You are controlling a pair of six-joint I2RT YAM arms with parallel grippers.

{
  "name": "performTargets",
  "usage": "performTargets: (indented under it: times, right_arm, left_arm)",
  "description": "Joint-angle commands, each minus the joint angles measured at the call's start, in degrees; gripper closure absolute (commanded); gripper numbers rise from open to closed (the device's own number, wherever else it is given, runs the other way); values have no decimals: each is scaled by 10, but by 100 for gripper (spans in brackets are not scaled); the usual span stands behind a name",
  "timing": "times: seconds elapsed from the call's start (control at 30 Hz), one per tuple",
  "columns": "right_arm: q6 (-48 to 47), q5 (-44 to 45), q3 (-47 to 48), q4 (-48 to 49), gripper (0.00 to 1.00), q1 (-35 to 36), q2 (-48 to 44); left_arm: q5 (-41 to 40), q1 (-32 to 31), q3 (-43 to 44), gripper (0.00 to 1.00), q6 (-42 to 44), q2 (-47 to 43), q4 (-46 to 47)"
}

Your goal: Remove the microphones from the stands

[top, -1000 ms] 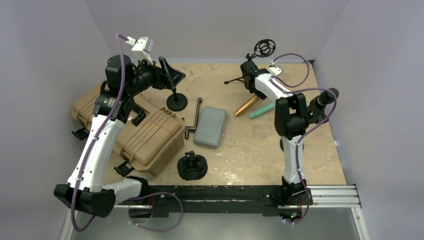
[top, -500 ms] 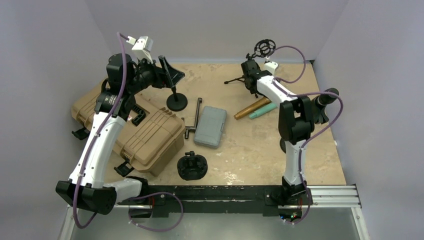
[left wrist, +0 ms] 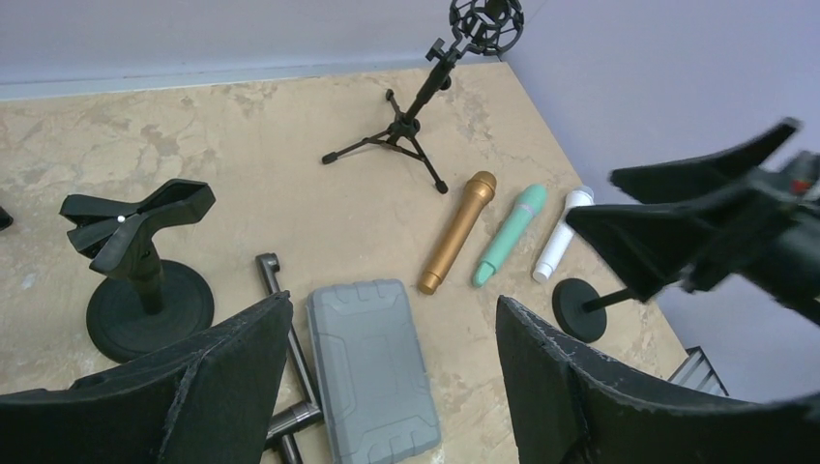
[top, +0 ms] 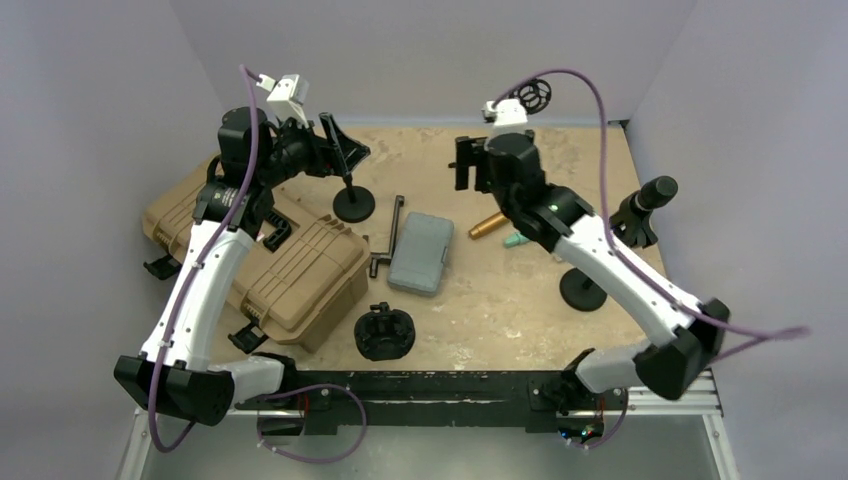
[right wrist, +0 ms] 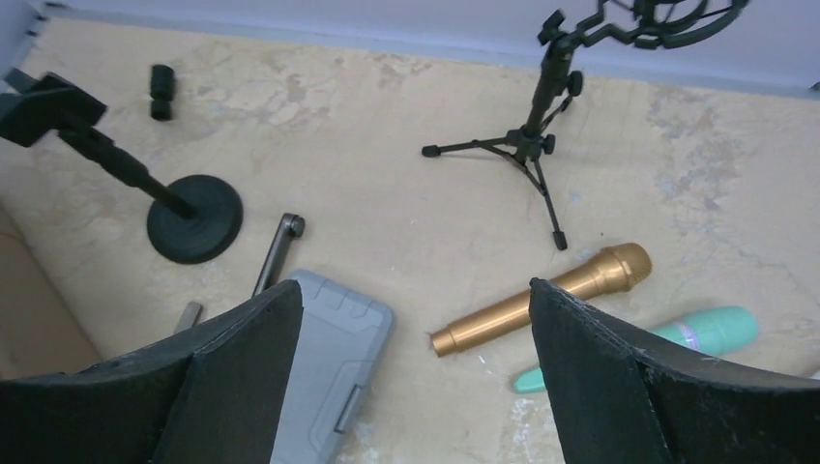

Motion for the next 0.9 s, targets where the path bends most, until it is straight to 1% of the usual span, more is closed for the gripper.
performTargets:
  times: [0.0,0.07,0.13,0.3,0.5,0.6,0.73,0.87]
  right_arm:
    - [-36,-66,-41,17,15,-13,-131]
    - [-39,-80,-56,14,15,-13,-185]
    - [-39,-73,-62,2,14,-13,-226]
    - [-27,-6,-31,-56,13,-13,-284]
    - [-24,40,31,-137,13,-13,-290]
    - [-14,60,50,-171,13,-13,-297]
    - [-9,58,60,-173,13,-13,-312]
    - [8,98,76,-191,16,-14,-322]
  left_arm:
    - [-2,4,-2,25,4,-1,22]
    - [3,4,-2,25,0,-1,25]
    - [13,5,-3,25,-7,-1,30]
    - [28,7,-4,24,-15,-3,37]
    - [29,6,-1,22,-8,-7,34]
    - [47,6,-3,20,-13,-7,44]
    - [89,-1,-19,15,-32,-10,93]
    - [103,-35,-44,12,-41,-23,138]
